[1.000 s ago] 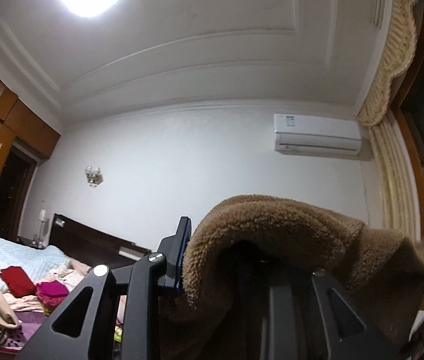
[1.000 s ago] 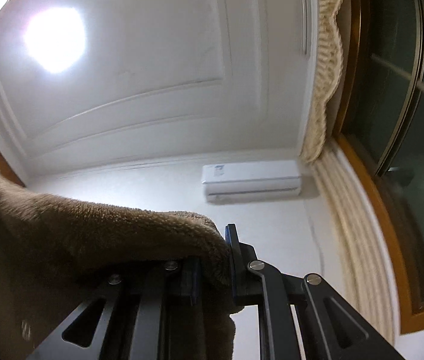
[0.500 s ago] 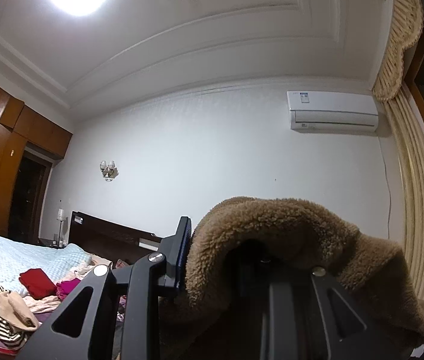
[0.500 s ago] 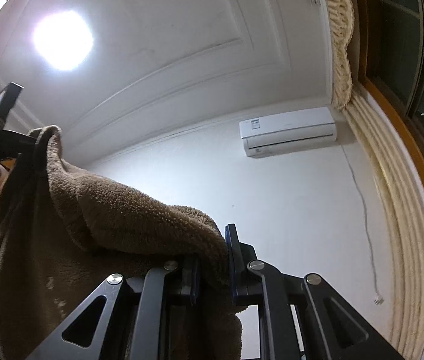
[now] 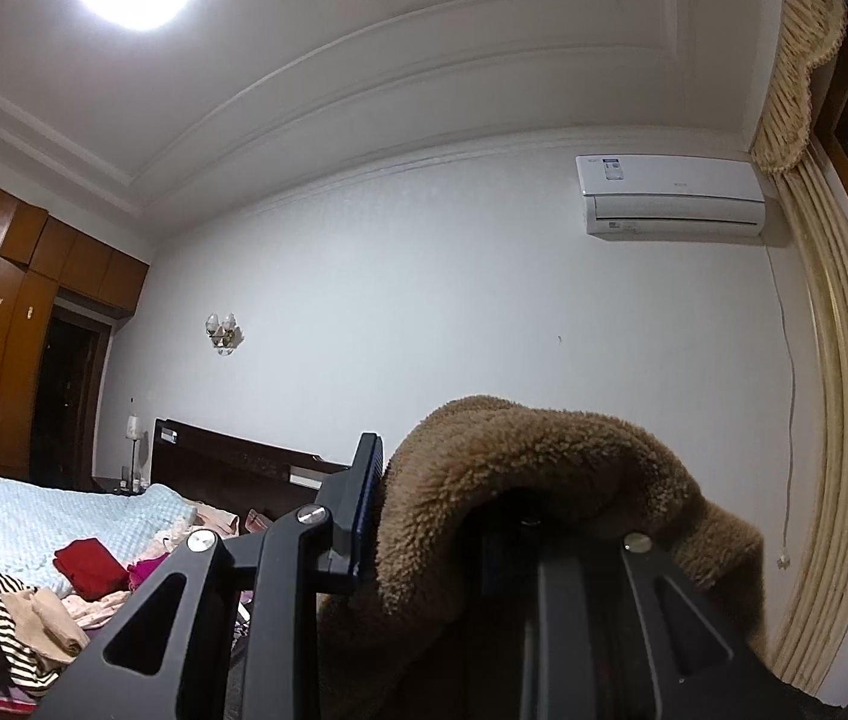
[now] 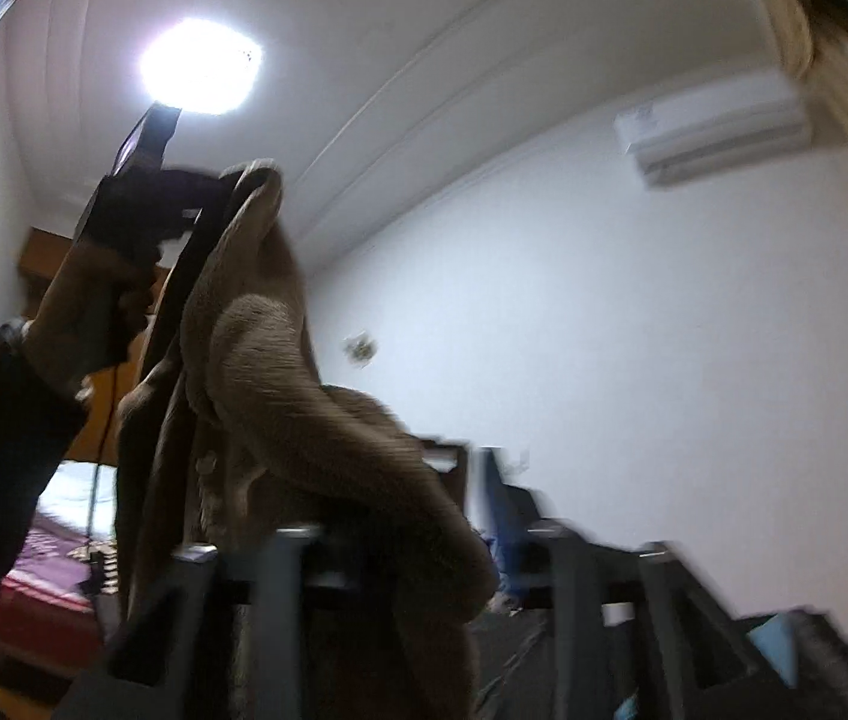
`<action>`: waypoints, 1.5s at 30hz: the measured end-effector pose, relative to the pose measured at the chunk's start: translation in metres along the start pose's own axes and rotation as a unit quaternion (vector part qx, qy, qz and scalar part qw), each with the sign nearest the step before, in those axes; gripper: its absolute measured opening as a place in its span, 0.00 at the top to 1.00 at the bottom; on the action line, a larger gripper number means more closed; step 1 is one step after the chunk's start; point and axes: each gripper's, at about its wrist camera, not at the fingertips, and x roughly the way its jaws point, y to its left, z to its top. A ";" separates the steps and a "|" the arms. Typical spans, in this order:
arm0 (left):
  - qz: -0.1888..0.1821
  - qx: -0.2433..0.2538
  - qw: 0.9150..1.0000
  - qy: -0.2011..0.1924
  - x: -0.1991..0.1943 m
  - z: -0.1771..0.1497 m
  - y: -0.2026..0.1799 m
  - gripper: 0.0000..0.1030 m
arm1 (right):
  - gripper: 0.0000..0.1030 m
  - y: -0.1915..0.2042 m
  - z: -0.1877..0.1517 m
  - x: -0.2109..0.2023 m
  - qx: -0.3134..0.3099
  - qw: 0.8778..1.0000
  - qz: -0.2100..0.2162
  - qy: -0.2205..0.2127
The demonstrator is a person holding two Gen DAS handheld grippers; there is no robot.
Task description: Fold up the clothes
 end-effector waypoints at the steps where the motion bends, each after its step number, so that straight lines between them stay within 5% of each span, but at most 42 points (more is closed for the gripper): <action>1: -0.002 0.000 1.000 0.002 0.001 0.001 -0.001 0.71 | 0.17 -0.001 -0.007 0.003 0.007 1.000 0.022 0.012; 8: -0.006 0.012 1.000 0.007 0.005 0.004 -0.014 0.71 | 0.17 0.009 -0.059 0.021 0.008 0.986 0.138 0.091; 14: -0.010 0.015 1.000 0.010 0.004 0.003 -0.021 0.71 | 0.19 0.006 -0.071 0.023 0.018 0.988 0.113 0.099; 17: -0.015 0.010 1.000 0.013 0.004 0.002 -0.020 0.71 | 0.39 0.001 -0.072 0.022 0.025 0.990 0.089 0.105; 25: -0.018 0.005 1.000 0.013 -0.003 0.006 -0.014 0.71 | 0.39 -0.004 -0.089 0.037 0.030 0.988 0.071 0.132; 26: -0.017 0.008 1.000 0.012 -0.004 0.006 -0.014 0.71 | 0.50 -0.004 -0.092 0.039 0.032 0.988 0.069 0.135; 27: -0.015 0.011 1.000 0.011 -0.005 0.007 -0.014 0.71 | 0.71 -0.004 -0.094 0.042 0.033 0.988 0.066 0.138; 29: -0.009 0.017 1.000 0.008 -0.007 0.006 -0.012 0.71 | 0.81 -0.007 -0.092 0.042 0.042 0.988 0.049 0.140; 38: 0.006 0.011 1.000 0.020 -0.013 0.001 0.021 0.71 | 0.88 -0.061 -0.011 -0.016 0.074 0.991 -0.108 0.023; 45: 0.009 0.016 1.000 0.006 -0.031 -0.003 0.037 0.71 | 0.88 -0.051 0.079 -0.062 -0.015 0.969 -0.227 -0.096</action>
